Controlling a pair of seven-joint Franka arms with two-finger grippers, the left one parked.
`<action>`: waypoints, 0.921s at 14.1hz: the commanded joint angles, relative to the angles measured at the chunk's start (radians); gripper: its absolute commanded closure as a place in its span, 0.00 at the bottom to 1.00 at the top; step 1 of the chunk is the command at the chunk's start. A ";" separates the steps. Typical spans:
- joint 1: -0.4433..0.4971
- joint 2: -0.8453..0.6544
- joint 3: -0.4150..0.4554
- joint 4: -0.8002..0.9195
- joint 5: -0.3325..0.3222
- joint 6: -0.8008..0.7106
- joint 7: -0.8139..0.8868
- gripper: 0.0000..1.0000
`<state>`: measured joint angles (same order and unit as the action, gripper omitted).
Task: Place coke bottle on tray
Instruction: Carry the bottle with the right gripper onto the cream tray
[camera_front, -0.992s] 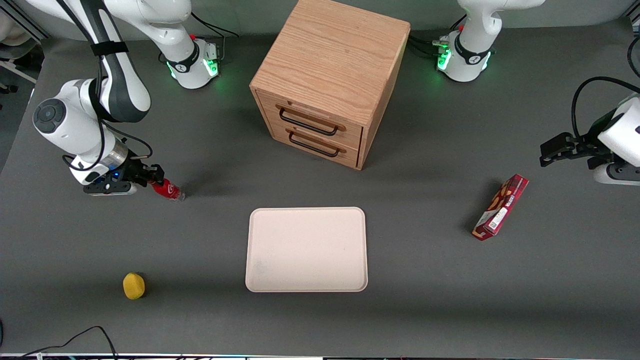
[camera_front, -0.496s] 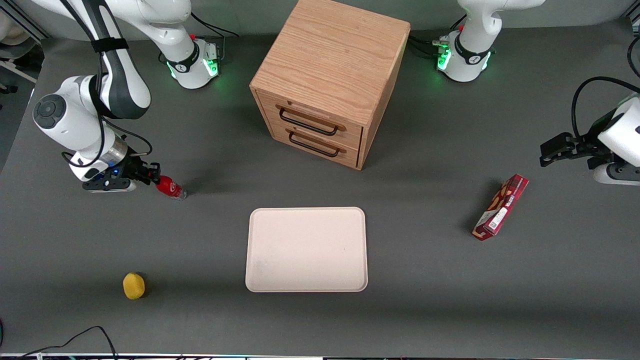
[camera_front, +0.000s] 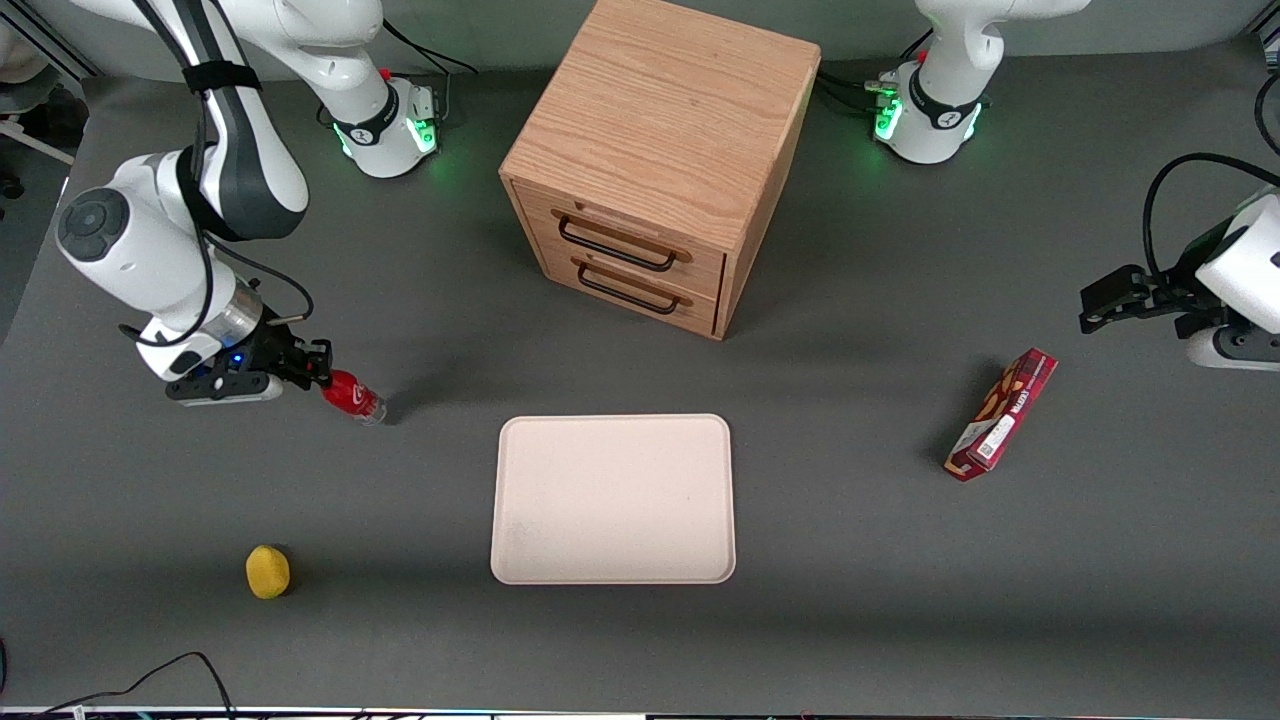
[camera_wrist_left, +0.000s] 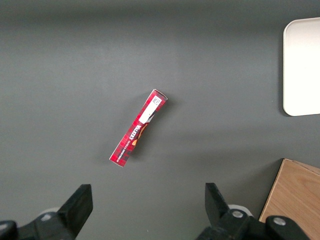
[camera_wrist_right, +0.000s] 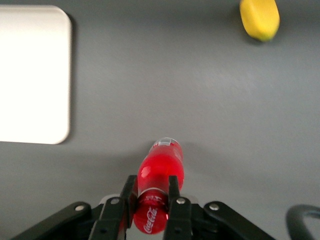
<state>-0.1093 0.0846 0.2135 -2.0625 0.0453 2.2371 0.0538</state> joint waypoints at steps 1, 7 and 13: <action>0.055 0.205 0.001 0.354 -0.005 -0.192 0.076 1.00; 0.239 0.469 -0.009 0.775 -0.081 -0.333 0.311 1.00; 0.472 0.707 -0.189 1.079 -0.099 -0.326 0.389 1.00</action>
<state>0.2912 0.6721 0.0986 -1.1737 -0.0413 1.9466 0.4094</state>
